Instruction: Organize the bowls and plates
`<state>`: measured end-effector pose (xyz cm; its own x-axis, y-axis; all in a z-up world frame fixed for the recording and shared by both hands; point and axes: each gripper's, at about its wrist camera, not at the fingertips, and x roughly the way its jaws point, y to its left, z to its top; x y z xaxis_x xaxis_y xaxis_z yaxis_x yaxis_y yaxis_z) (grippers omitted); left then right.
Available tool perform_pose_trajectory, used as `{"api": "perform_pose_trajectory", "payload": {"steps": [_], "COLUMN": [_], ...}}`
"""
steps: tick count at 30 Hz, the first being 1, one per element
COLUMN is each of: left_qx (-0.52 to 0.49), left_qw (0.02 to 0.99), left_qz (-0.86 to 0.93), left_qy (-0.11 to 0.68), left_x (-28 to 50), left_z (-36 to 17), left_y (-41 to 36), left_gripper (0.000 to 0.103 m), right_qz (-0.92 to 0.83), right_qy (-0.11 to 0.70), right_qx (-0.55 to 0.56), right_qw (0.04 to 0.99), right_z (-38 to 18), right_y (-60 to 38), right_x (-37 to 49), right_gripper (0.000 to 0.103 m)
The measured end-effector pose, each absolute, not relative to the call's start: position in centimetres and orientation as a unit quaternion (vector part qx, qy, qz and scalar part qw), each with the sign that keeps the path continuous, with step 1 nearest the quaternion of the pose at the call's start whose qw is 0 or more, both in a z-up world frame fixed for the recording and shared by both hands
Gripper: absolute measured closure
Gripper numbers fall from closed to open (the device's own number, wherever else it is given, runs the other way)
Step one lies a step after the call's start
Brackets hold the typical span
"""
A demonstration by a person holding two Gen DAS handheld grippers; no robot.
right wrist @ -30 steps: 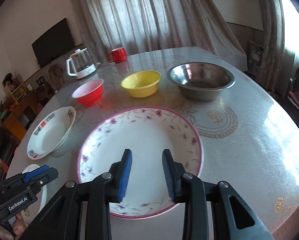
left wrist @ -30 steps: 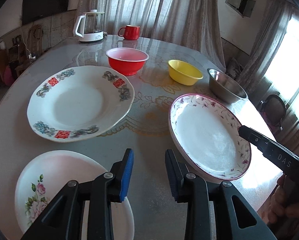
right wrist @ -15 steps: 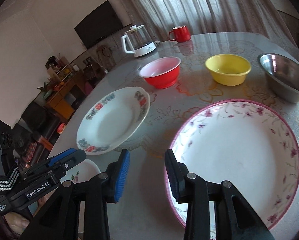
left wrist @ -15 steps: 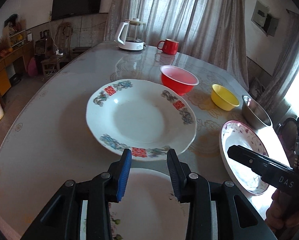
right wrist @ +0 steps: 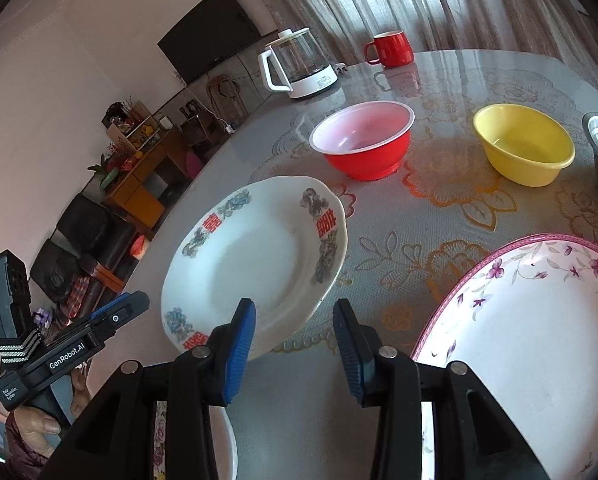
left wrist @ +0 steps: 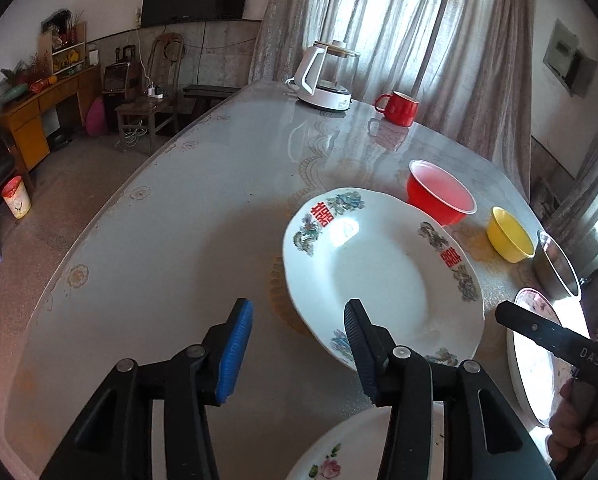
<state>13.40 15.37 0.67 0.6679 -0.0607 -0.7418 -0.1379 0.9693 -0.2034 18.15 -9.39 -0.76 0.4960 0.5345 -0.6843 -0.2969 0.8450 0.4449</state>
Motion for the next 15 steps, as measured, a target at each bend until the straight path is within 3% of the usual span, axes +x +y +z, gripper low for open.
{"api": "perform_pose_trajectory", "payload": {"steps": [15], "left_qx": [-0.133], "left_qw": [0.889], "left_qz": [-0.018], "left_qy": [0.437], "left_x": [17.8], "left_z": [-1.5], "left_y": [16.8], "left_gripper": [0.056], "right_qz": [0.23], "right_qy": [0.46], "right_qx": [0.14], "right_qw": [0.846], "right_z": [-2.2], "right_y": [-8.2], "right_x": [21.7], "right_gripper": [0.061]}}
